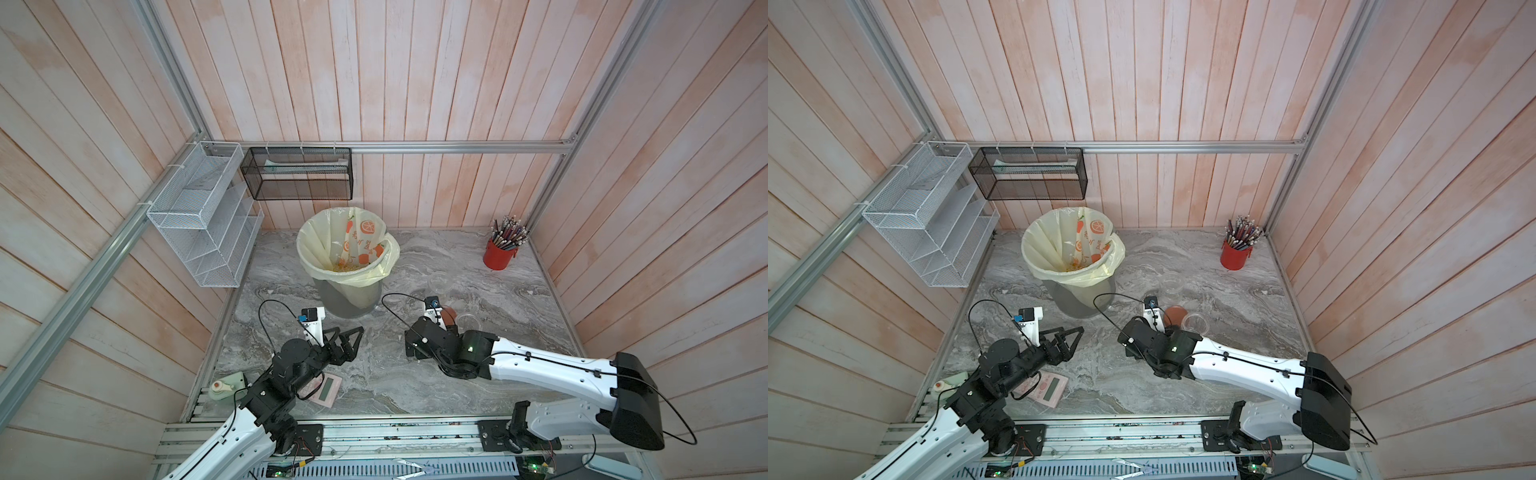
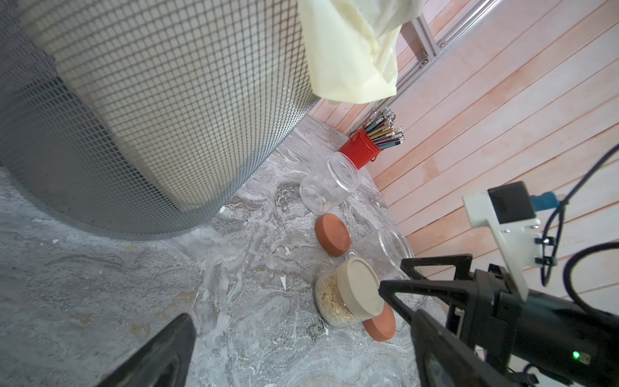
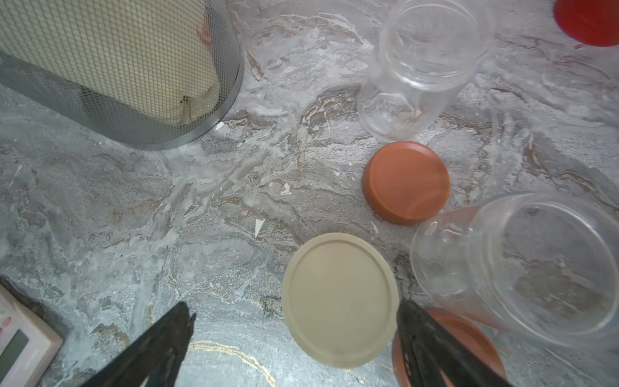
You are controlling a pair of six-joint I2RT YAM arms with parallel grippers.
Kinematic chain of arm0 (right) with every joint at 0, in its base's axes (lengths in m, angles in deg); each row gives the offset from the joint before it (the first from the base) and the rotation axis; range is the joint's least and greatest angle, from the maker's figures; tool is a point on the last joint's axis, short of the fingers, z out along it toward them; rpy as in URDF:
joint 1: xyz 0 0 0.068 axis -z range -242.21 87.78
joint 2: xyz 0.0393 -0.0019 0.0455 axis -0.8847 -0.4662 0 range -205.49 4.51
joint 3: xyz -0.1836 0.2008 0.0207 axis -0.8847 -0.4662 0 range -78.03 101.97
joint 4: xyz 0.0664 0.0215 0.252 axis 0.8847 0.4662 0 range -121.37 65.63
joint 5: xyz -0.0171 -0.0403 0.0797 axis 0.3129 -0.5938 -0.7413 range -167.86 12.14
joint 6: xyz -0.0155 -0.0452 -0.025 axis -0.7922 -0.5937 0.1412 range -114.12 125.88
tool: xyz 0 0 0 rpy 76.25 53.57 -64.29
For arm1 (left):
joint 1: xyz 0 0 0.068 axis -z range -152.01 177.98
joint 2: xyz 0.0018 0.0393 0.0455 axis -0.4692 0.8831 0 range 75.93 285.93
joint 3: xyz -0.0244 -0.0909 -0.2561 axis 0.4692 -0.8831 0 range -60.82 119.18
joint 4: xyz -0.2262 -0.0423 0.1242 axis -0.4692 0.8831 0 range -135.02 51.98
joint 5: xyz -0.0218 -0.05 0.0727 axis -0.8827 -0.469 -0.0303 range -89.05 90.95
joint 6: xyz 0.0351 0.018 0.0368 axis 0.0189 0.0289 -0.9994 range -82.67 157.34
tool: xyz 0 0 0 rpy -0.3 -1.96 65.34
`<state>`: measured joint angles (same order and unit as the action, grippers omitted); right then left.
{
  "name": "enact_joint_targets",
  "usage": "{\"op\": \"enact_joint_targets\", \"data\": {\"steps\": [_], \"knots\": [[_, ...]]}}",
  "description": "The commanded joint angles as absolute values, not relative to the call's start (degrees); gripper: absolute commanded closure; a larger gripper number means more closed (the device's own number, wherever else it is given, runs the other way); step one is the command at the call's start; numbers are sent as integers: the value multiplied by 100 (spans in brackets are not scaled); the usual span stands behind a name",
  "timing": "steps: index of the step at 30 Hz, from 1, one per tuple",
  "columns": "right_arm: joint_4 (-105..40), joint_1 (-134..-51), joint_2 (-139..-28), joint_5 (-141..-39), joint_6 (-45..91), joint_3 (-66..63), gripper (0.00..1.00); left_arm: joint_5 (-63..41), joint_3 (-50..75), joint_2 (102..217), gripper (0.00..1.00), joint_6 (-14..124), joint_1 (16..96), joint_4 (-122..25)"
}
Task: Empty expired oatmeal from jars
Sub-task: Pick up the jar from the center of the board.
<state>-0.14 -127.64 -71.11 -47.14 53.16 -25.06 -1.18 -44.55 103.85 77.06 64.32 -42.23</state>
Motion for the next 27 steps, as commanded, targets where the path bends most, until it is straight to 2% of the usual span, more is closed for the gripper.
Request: {"op": "enact_joint_targets", "data": {"steps": [1, 11, 27], "knots": [[-145, -12699, -7356, -4999, 5068, -2504, 2, 150, -4494, 10253, 0, 7871, 6455, -3991], [246, -12412, -7494, -4934, 4956, -2460, 2, 124, -4552, 10234, 0, 7882, 6455, -4033], [-395, -11838, -7550, -5730, 4423, -3014, 2, -145, -4559, 10397, 0, 7826, 6455, -4352]]}}
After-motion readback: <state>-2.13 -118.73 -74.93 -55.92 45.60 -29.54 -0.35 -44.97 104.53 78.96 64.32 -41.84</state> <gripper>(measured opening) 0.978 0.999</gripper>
